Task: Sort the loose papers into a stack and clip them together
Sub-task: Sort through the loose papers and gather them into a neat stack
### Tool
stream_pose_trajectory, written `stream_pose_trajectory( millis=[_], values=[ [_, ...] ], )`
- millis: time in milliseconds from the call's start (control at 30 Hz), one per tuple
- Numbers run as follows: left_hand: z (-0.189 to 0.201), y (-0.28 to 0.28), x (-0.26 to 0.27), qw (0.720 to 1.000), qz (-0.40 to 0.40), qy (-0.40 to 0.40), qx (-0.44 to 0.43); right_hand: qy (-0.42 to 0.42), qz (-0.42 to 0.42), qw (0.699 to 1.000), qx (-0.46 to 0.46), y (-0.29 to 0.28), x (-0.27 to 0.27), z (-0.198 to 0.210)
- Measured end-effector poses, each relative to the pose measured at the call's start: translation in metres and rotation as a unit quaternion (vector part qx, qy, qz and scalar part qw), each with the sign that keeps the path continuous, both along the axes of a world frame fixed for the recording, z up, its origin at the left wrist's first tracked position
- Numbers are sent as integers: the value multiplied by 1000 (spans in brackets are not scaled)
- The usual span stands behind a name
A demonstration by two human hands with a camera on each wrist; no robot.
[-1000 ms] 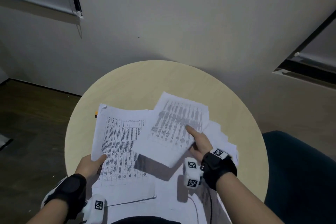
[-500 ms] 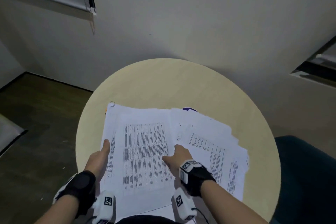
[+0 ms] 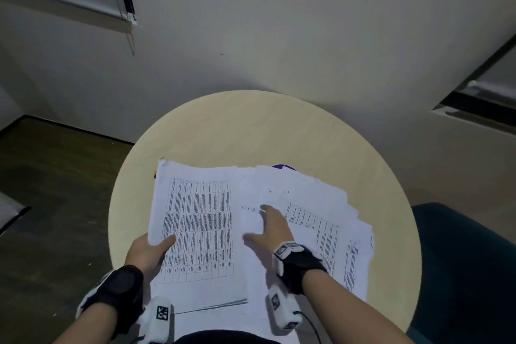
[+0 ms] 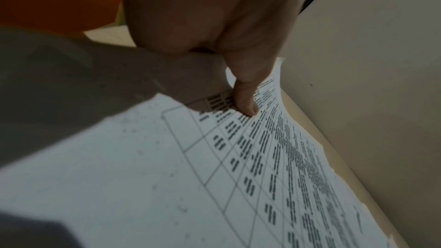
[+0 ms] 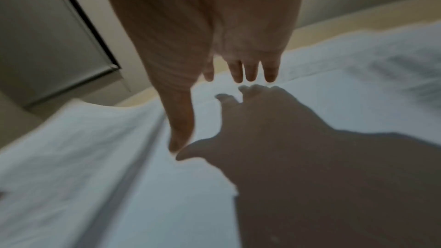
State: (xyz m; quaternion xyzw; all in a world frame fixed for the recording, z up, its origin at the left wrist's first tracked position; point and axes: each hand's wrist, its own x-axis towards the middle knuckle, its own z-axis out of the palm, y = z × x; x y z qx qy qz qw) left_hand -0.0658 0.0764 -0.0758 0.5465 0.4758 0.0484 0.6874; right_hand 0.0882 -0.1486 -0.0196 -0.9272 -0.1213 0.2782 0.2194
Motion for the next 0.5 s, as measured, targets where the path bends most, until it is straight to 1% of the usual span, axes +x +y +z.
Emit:
stream_pose_trajectory(
  millis=[67, 100, 167, 200, 267, 300, 333, 367, 433, 500],
  values=[
    [-3, 2, -1, 1000, -12, 7, 2, -11, 38, 994, -103, -35, 10, -5],
    [-3, 4, -2, 1000, -21, 10, 6, 4, 38, 990, -135, -54, 16, -5],
    [-5, 7, -3, 999, -32, 23, 11, 27, 41, 987, -155, -88, 27, -4],
    [-5, 7, -3, 999, -32, 26, 11, 25, 53, 985, -160, -98, 29, -2],
    [-7, 9, -2, 999, -31, 24, 10, 1, 72, 980, -183, -104, 28, -3],
    [-7, 7, -2, 999, -33, 23, 12, -9, 68, 979, -193, -103, 25, -6],
    [-8, 7, -2, 999, -37, 26, 13, -7, 48, 982, -184, -100, 21, -11],
    [-8, 7, -2, 999, -38, 24, 14, 7, 21, 988, -156, -100, 17, -16],
    [-8, 6, -2, 999, -36, 23, 24, 41, -32, 997, -58, -101, 10, -20],
    [-6, 5, -2, 998, -43, 25, 37, 31, -112, 992, 38, -103, 12, -11]
  ],
)
